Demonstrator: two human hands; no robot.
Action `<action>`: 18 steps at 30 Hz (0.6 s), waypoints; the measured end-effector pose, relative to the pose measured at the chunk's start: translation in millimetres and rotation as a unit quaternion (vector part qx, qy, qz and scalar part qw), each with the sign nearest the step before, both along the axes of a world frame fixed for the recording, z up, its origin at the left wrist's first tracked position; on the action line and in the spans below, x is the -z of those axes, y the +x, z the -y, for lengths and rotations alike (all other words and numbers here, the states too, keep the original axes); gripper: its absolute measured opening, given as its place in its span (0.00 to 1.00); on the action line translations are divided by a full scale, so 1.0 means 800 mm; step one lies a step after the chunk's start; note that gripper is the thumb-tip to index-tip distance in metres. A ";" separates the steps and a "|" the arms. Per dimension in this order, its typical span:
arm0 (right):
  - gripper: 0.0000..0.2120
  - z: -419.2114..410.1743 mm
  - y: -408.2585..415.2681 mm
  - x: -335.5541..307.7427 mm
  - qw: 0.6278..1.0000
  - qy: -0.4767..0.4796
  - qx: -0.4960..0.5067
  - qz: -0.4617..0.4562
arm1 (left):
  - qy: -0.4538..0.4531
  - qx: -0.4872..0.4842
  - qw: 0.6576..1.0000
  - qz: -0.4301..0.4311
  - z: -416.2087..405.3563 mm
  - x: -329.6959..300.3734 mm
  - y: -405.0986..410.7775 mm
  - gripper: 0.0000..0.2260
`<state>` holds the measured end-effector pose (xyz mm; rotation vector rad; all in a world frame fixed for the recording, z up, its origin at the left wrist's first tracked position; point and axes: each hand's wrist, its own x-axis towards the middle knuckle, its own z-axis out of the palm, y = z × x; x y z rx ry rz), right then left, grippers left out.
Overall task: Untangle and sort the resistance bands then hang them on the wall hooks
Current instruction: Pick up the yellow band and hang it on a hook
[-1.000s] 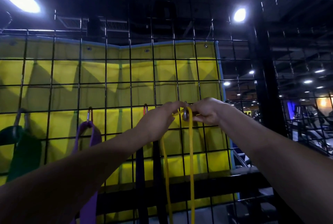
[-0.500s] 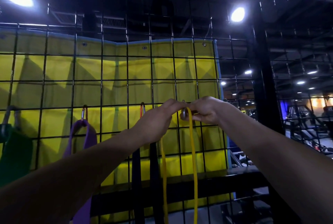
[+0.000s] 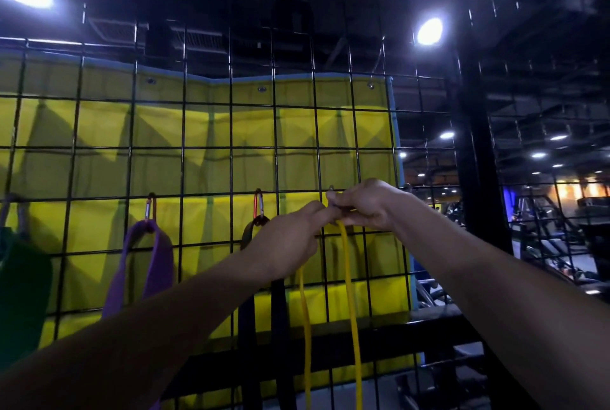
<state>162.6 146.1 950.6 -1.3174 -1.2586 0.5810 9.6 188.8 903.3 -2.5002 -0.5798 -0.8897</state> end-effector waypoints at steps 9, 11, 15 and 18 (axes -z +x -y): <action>0.09 0.002 0.000 0.021 0.998 0.049 -0.049 0.000 | -0.116 0.082 0.979 0.145 0.002 0.023 0.005 0.25; 0.07 0.002 -0.001 0.024 0.998 0.058 -0.034 0.006 | -0.129 0.079 0.975 0.165 0.002 0.024 0.007 0.22; 0.03 0.013 0.000 0.041 0.997 0.073 -0.019 0.019 | -0.153 0.057 0.969 0.186 0.004 0.027 0.008 0.17; 0.02 0.018 -0.001 0.059 0.994 0.096 0.000 0.059 | -0.167 0.057 0.965 0.193 0.008 0.031 0.009 0.16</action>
